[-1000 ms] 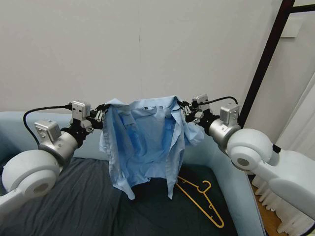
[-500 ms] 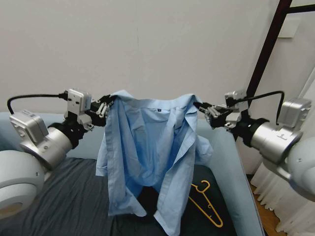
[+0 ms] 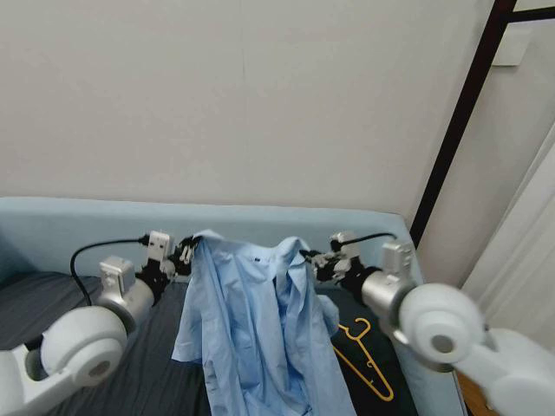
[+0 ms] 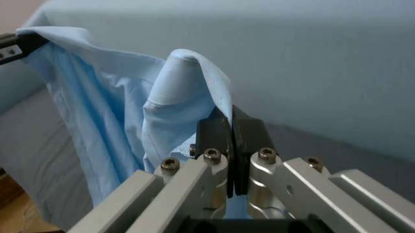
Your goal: Pick up the clothes from the sofa and hang them on the clothes hanger.
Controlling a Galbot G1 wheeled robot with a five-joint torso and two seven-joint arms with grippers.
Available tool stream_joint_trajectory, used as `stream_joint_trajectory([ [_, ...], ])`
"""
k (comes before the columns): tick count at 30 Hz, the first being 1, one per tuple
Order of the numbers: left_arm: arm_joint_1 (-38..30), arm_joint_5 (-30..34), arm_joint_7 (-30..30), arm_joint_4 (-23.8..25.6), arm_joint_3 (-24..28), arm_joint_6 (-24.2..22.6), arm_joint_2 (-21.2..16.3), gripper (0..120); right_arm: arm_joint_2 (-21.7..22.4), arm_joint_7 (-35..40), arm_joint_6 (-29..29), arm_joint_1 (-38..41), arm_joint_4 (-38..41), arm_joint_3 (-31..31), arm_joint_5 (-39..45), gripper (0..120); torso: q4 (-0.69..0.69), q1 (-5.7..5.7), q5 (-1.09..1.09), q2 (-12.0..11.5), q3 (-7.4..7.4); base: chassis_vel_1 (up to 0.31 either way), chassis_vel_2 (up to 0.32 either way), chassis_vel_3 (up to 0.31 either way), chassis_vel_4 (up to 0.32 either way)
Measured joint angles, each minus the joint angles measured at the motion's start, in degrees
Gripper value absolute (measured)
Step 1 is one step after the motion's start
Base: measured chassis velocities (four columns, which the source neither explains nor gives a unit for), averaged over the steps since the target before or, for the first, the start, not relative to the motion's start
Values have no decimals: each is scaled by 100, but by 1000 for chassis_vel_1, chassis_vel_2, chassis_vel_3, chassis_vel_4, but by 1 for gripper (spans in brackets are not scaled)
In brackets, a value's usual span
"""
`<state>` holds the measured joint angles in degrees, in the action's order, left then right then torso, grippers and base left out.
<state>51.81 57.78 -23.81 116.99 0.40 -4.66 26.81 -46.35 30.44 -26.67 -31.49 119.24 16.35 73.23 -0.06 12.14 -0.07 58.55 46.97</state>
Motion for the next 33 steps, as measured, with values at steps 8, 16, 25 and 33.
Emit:
stream_joint_trajectory([
  [8,-237,-757,380,-1607,770,512,1464,0,-632,-418,85,-505,-1459,288,-1049,0,-5,0,1,0,0,0,0,0,0],
  [16,-338,-1035,408,-2353,1000,619,2021,0,-1066,-861,380,-309,-2645,576,-1789,0,1,0,4,0,-1,0,0,0,0],
  [25,-344,-1134,316,-2720,1006,619,2413,0,-1247,-1009,575,-192,-3379,710,-2324,11,-1,-1,4,0,-1,0,0,0,0],
  [33,-509,-1126,232,-2795,1119,619,2541,0,-1097,-916,792,-256,-3498,554,-2923,36,-1,-1,4,0,-1,0,0,0,0],
])
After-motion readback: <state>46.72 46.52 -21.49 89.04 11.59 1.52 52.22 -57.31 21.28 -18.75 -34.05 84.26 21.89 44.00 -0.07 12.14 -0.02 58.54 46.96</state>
